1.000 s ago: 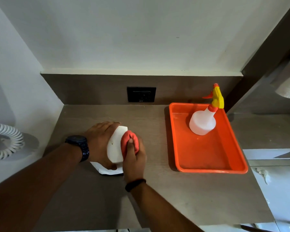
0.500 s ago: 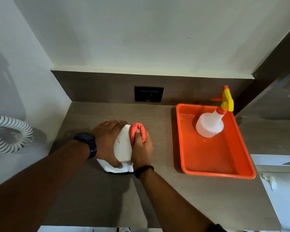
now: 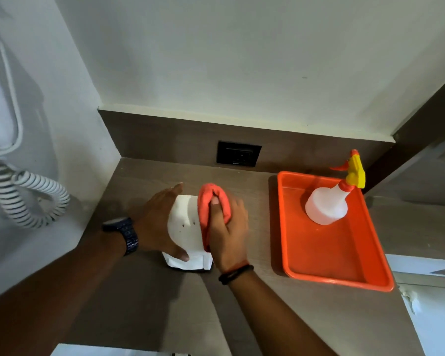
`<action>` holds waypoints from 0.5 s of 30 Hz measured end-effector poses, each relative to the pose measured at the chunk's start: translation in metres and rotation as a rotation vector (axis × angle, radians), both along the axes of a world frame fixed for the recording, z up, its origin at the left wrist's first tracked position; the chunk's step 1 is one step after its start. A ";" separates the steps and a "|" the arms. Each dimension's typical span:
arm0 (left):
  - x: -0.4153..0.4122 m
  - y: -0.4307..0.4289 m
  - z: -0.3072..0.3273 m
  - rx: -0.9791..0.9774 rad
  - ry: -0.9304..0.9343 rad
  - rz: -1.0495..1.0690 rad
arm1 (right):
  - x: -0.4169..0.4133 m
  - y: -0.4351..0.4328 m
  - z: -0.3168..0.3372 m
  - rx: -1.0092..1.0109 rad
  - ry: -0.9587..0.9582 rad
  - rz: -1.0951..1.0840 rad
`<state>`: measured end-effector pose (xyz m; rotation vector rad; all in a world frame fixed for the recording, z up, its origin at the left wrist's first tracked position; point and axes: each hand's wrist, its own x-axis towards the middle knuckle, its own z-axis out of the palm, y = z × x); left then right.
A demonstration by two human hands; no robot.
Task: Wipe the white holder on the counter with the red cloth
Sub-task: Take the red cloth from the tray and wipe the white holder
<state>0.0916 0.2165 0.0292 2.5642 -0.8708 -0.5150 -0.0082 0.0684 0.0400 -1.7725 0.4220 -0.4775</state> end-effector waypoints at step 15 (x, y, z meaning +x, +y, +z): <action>0.003 0.009 -0.011 -0.213 -0.013 -0.115 | 0.005 -0.003 -0.010 -0.980 0.207 0.489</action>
